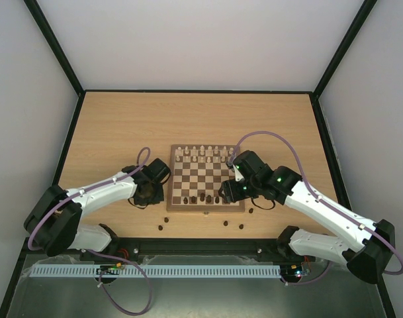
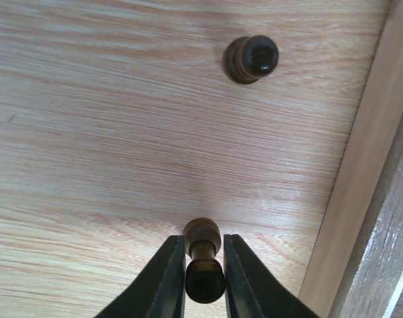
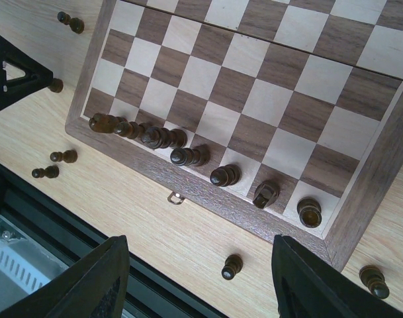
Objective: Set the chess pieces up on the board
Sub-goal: Pick up the chess piece at the center of the board, then place the chess piece on the chessboard.
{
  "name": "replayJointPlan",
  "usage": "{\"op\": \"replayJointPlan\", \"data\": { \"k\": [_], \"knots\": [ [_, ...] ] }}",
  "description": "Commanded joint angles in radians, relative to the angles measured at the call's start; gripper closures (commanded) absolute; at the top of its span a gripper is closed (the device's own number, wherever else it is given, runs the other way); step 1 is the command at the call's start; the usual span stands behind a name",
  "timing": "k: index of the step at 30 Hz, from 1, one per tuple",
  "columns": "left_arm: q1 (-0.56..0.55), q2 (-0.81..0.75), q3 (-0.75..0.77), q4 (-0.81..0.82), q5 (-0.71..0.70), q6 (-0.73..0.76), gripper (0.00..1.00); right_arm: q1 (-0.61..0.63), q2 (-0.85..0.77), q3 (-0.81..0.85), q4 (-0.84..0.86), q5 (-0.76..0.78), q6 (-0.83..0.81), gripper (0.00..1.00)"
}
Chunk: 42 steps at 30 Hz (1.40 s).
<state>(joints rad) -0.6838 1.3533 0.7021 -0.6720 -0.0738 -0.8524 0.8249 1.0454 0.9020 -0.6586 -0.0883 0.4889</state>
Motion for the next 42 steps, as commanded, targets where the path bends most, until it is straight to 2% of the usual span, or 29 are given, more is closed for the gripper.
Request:
{"op": "replayJointPlan", "data": {
  "k": [1, 5, 10, 17, 25, 42],
  "knots": [
    [0.006, 0.0, 0.012, -0.024, -0.011, 0.012, 0.83, 0.002, -0.01, -0.009, -0.018, 0.004, -0.013, 0.4],
    [0.005, -0.018, 0.037, -0.061, -0.012, 0.026, 0.88, 0.002, -0.009, -0.009, -0.018, 0.009, -0.012, 0.41],
    [-0.02, -0.062, 0.136, -0.148, -0.01, 0.045, 0.89, 0.002, -0.005, -0.006, -0.021, 0.016, -0.01, 0.4],
    [-0.153, -0.032, 0.26, -0.2, -0.003, -0.005, 0.89, 0.002, 0.002, -0.003, -0.025, 0.03, -0.007, 0.4],
    [-0.28, 0.065, 0.298, -0.186, -0.026, -0.049, 0.89, 0.003, 0.004, -0.006, -0.027, 0.035, -0.006, 0.4],
    [-0.287, 0.157, 0.291, -0.122, -0.041, -0.022, 0.89, 0.002, -0.005, -0.007, -0.024, 0.032, -0.007, 0.4]
  ]
}}
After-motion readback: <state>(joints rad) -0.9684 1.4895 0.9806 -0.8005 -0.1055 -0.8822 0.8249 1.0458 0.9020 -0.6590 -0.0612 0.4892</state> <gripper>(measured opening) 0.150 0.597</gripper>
